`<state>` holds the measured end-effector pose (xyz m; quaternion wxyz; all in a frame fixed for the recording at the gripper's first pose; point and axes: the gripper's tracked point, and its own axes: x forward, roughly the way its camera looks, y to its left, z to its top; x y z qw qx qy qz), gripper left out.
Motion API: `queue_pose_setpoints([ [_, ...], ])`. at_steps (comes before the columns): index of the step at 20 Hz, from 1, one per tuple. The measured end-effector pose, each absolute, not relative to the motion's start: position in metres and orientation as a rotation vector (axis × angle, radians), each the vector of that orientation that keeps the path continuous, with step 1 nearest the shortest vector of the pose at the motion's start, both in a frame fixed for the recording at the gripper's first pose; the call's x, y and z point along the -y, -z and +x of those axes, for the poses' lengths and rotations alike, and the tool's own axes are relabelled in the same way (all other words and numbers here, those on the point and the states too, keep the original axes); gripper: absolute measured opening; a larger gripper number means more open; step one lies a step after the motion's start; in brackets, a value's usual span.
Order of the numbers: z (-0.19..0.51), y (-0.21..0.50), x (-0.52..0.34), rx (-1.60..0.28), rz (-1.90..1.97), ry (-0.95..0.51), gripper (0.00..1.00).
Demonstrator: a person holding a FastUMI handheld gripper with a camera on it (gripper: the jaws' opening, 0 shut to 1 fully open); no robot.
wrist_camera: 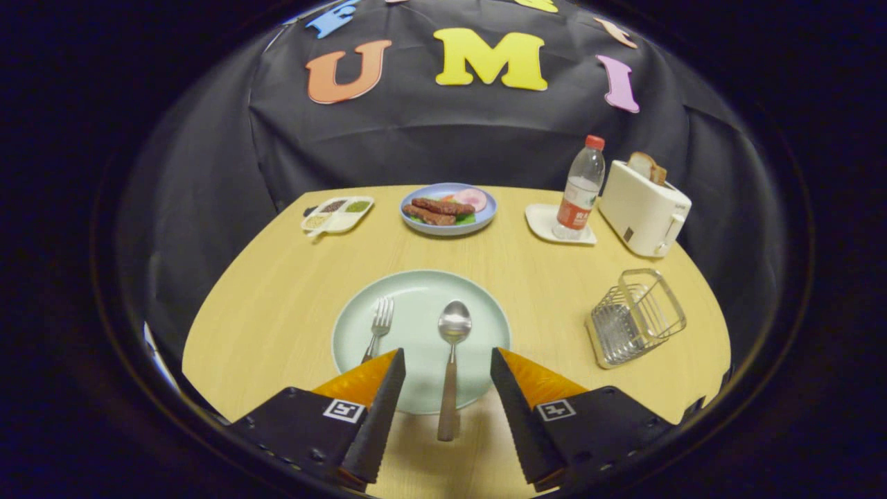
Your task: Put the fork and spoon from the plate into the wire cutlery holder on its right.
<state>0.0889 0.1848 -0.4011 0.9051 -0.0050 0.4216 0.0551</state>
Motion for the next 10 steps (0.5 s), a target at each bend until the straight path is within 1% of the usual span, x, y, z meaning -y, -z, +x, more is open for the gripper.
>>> queue_pose_setpoints([
  [2,0.093,0.420,-0.189,-0.928,0.000,-0.113,0.67],
  [4,0.094,0.435,-0.193,-0.973,0.006,-0.105,0.57],
  [10,0.088,0.456,-0.198,-1.055,0.005,-0.082,0.44],
])
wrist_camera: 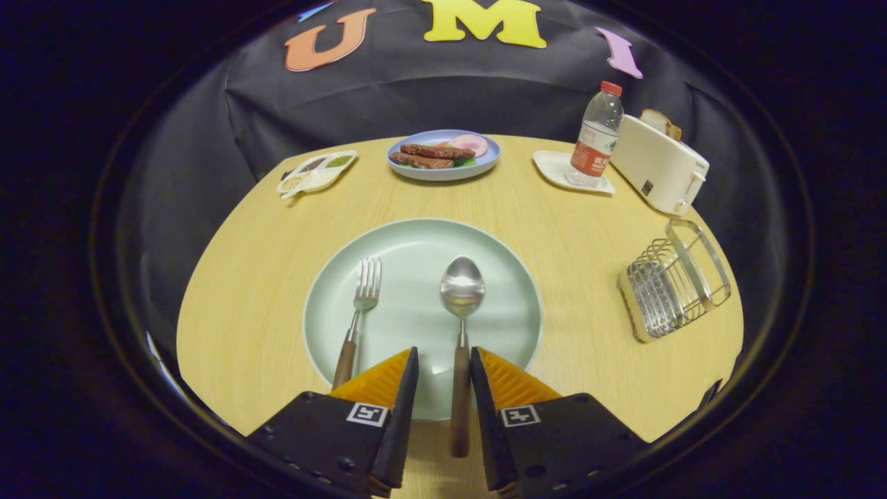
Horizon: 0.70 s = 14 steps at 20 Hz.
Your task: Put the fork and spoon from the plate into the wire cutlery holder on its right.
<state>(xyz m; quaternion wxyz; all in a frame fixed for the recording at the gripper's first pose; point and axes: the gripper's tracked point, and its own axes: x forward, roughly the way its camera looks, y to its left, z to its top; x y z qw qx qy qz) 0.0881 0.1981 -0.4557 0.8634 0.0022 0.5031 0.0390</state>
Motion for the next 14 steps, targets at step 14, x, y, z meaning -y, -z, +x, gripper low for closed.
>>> queue_pose_setpoints([
  [14,0.074,0.426,-0.180,-1.138,0.003,-0.046,0.05],
])
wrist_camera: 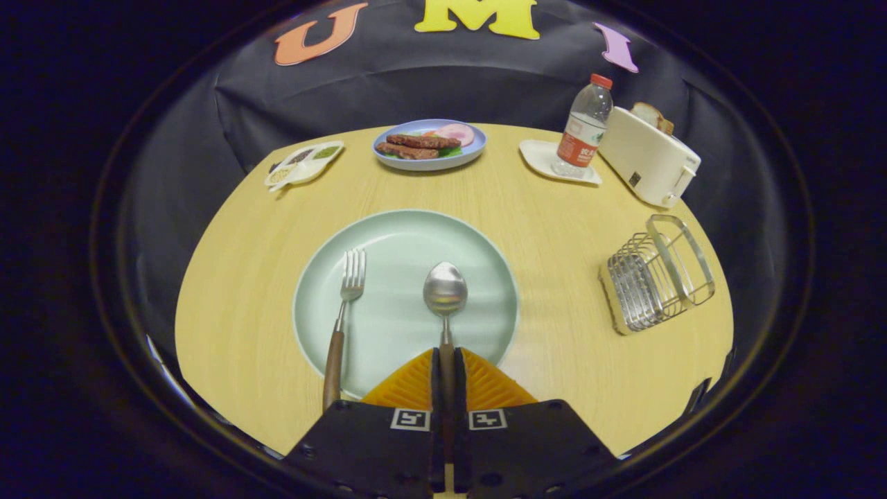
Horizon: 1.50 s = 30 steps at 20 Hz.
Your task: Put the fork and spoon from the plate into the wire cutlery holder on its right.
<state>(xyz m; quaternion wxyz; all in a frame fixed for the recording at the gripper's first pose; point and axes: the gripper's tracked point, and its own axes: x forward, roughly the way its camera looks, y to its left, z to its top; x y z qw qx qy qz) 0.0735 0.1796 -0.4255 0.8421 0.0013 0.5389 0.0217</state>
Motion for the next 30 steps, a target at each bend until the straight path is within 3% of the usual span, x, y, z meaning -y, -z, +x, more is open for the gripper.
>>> queue_pose_setpoints([
  [17,0.077,0.293,-0.042,-1.062,-0.056,-0.183,0.03],
  [30,0.084,0.310,0.046,-1.418,-0.098,-0.219,0.03],
])
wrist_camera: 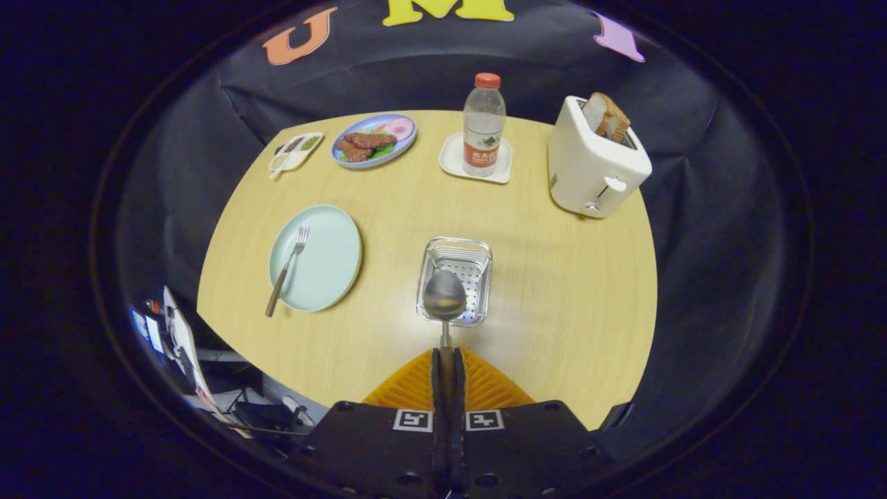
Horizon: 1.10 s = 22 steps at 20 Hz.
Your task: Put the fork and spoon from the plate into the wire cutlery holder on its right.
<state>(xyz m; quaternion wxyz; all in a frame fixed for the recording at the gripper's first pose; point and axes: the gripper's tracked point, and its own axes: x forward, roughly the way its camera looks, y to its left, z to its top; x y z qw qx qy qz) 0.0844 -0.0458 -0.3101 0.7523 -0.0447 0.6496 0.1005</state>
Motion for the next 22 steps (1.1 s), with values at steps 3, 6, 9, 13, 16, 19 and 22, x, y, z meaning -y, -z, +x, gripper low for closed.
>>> queue_pose_setpoints([
  [3,0.097,0.324,0.047,-1.497,-0.091,-0.229,0.03],
  [6,0.111,0.341,0.049,-1.565,-0.074,-0.192,0.03],
  [9,0.117,0.357,0.041,-1.633,-0.056,-0.192,0.03],
  [13,0.120,0.367,0.036,-1.645,-0.047,-0.169,0.04],
  [16,0.126,0.364,0.035,-1.586,-0.066,-0.153,0.08],
  [19,0.124,0.351,0.030,-1.533,-0.046,-0.122,0.06],
  [22,0.125,0.333,0.018,-1.430,-0.045,-0.115,0.10],
])
